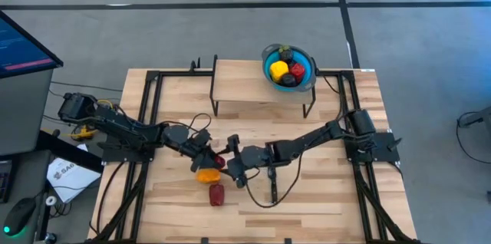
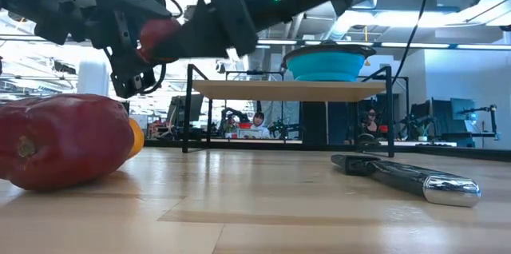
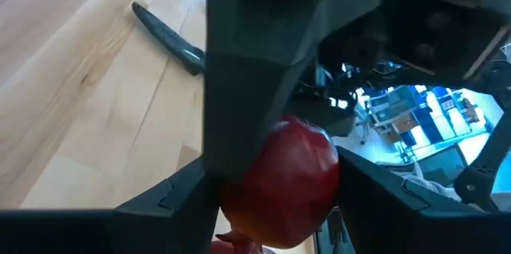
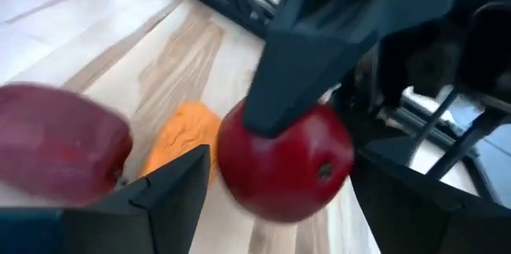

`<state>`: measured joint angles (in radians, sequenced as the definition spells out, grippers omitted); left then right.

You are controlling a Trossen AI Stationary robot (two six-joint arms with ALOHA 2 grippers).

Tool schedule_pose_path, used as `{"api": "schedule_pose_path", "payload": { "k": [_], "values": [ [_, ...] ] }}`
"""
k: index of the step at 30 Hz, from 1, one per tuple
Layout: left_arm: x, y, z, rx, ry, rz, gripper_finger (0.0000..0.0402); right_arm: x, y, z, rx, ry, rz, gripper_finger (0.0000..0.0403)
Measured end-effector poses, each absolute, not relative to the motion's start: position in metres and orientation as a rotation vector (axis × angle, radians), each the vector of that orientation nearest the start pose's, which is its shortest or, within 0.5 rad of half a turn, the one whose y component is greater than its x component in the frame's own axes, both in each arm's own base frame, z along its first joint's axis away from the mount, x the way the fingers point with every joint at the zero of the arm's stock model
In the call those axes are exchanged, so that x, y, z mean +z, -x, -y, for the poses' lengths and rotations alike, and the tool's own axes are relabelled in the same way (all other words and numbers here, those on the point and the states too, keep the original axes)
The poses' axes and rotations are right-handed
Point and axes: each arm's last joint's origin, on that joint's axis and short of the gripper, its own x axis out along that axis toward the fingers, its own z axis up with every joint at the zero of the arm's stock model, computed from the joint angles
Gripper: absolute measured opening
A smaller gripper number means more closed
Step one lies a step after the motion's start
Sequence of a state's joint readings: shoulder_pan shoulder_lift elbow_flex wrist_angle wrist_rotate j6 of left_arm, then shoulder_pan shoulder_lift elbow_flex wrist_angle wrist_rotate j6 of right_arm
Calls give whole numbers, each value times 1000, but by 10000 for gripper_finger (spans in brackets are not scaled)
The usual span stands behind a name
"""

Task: Pick & Place Fruit
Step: Put the red pomegranate into the blue strainer bowl on the shelf

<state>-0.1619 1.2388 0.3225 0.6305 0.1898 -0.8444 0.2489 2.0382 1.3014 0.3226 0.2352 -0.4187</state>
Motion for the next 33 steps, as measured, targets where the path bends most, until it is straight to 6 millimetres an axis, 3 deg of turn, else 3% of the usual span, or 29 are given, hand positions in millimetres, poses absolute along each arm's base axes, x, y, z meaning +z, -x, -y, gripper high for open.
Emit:
{"api": "schedule_pose_path", "payload": {
  "k": [5, 9, 14, 19, 25, 30, 33],
  "values": [
    [168, -219, 41, -208, 832, -416, 217, 178, -439, -105, 98, 513, -398, 274],
    [168, -219, 41, -215, 790, -410, 230, 182, -439, -109, 99, 489, -381, 236],
    [169, -220, 39, -216, 749, -393, 266, 180, -437, -115, 85, 332, -395, 172],
    [174, -221, 30, -202, 682, -334, 306, 172, -428, -128, 88, 191, -402, 168],
    [195, -213, 34, -302, 304, -167, 321, 143, -402, -141, 89, -27, -390, 195],
    [206, -203, 64, -447, -159, -3, 309, 128, -373, -141, 113, -254, -189, 176],
    [205, -199, 85, -437, -424, 48, 302, 127, -360, -130, 120, -365, -71, 176]
  ]
}}
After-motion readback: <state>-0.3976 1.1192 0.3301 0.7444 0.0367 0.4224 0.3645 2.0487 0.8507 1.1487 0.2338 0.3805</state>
